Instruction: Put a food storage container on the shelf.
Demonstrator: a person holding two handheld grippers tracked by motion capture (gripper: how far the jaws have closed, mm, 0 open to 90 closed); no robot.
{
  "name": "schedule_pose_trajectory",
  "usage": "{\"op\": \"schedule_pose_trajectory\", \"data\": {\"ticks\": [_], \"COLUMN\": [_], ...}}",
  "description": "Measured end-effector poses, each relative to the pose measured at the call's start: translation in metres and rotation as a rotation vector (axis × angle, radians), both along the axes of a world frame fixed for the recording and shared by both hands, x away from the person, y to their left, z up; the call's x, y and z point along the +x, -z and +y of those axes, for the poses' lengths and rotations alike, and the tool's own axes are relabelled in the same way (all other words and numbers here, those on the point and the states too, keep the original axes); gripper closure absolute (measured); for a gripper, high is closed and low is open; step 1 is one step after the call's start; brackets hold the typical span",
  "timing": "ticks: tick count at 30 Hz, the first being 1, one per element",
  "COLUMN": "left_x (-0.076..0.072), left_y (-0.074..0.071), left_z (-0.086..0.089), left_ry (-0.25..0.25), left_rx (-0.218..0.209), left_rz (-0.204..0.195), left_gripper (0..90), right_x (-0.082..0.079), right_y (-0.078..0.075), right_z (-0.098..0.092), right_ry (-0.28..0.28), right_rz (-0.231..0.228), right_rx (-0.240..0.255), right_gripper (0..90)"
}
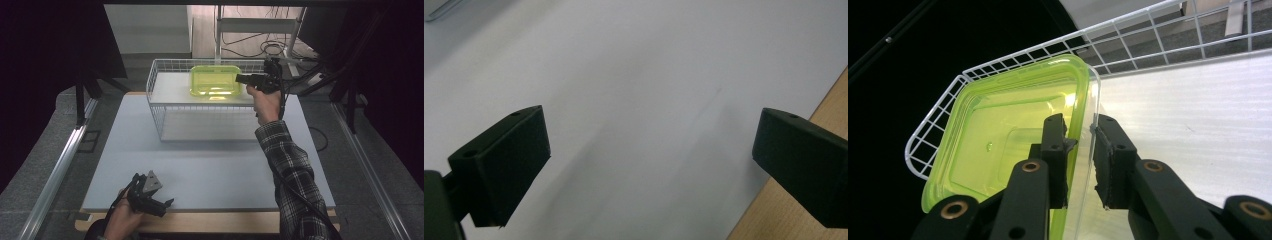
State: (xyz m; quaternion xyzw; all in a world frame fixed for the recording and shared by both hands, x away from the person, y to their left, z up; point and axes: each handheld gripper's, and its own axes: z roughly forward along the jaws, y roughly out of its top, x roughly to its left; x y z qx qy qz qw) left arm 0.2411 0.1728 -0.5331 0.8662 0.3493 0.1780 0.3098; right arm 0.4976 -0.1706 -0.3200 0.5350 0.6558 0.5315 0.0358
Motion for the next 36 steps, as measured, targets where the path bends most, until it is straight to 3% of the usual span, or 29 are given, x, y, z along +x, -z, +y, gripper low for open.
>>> {"op": "schedule_pose_trajectory", "data": {"ticks": [7,10,13,20,24,30,36], "left_x": [0.000,0.000,0.000,0.001,0.003,0.002,0.002], "left_y": [0.000,0.001,0.001,0.000,-0.001,-0.004,-0.004], "left_z": [0.000,-0.001,-0.001,0.002,0.005,0.011,0.008], "left_ry": [0.002,0.002,0.002,-0.035,-0.052,-0.059,-0.050], "left_rx": [0.004,0.005,0.008,-0.004,-0.049,-0.107,-0.100], "left_rz": [0.000,0.005,0.005,0.003,0.006,-0.028,-0.019], "left_gripper": [1.8,1.8,1.7,1.3,0.0,0.0,0.0], "right_x": [0.004,0.008,0.008,0.006,0.000,-0.010,-0.022], "right_y": [-0.001,0.003,0.002,0.001,-0.002,-0.005,-0.006], "right_z": [0.005,0.005,0.004,-0.001,-0.005,-0.006,-0.006], "right_ry": [0.007,0.005,0.007,-0.028,-0.060,-0.096,-0.130], "right_rz": [-0.022,-0.016,-0.031,-0.034,-0.041,-0.068,-0.091], "right_rx": [-0.081,-0.100,-0.122,-0.090,-0.078,-0.093,-0.116], "right_gripper": [70.1,60.6,59.0,47.3,42.1,34.8,28.4]}}
